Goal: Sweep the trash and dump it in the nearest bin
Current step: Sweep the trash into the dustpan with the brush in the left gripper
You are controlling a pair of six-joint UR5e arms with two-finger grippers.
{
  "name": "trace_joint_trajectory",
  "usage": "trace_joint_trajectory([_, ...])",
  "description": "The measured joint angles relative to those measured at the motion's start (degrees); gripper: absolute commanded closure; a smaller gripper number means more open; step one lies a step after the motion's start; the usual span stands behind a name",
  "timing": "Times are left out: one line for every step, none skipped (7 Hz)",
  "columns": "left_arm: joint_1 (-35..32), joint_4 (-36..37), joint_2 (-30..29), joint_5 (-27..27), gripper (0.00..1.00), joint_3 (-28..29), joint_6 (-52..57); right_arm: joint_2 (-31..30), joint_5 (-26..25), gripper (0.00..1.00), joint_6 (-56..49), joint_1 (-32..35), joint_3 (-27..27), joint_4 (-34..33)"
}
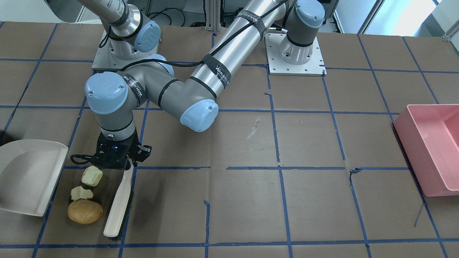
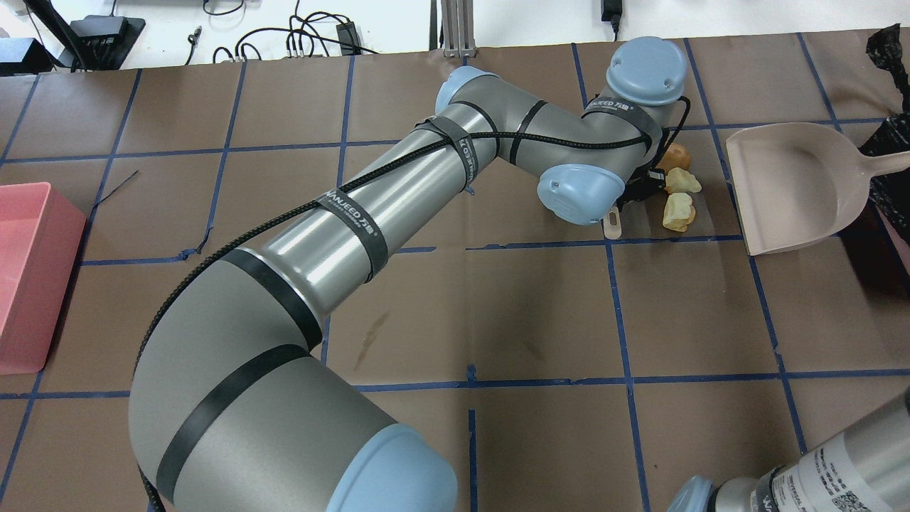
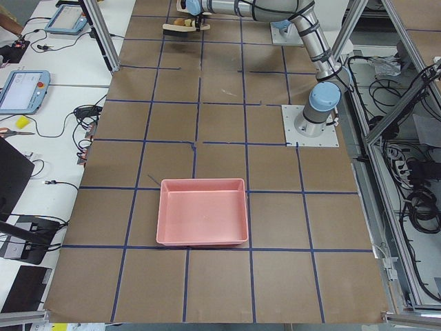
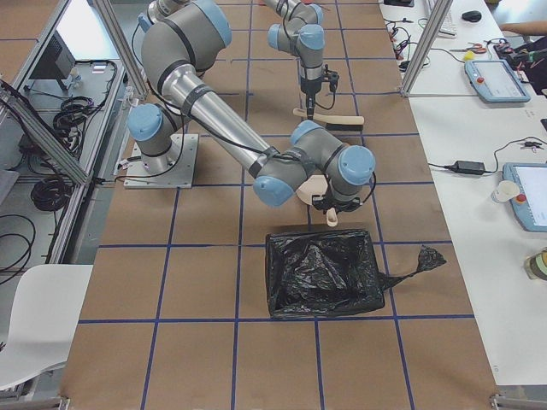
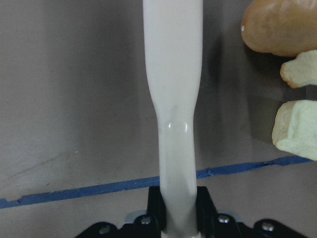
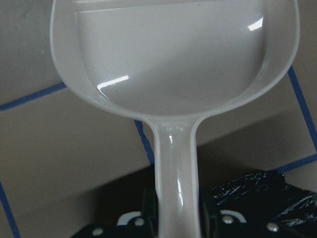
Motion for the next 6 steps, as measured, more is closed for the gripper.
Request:
trace_joint_trajectory([-1.14,-0.01,-0.78,-0.02,1.0,0.39,-0.83,0.51,0.52,1.0,-2.14,0.32,-0.03,0.08])
trace_joint_trajectory([-2.68,-0.01,-1.53,0.0,1.0,0.51,-2.04,1.05,0.68,1.0,-3.66,0.5,-0.04,0.02])
trace_joint_trajectory([-4.52,-0.01,-2.32,0.01,1.0,0.54,-3.57,1.45,0.72,1.0,-4.4,0.57,-0.08,-0.23])
trace_joint_trajectory([-6.4,-0.01,-2.89,0.02,1.0,0.6,-5.28,1.54,0.78,1.0,-4.42,0.59,-0.1,-0.56])
trace_joint_trajectory([-8.11,0.0,-3.21,0.04,1.0,0.67,-6.65,1.93,1.22,1.0,-3.5,0.68,-0.12,-1.05])
trace_joint_trajectory([-9.69,0.0,-3.44,0.09,1.0,1.1,-7.33,2.75,2.32,1.0,-1.78,0.8,-0.12,-1.86])
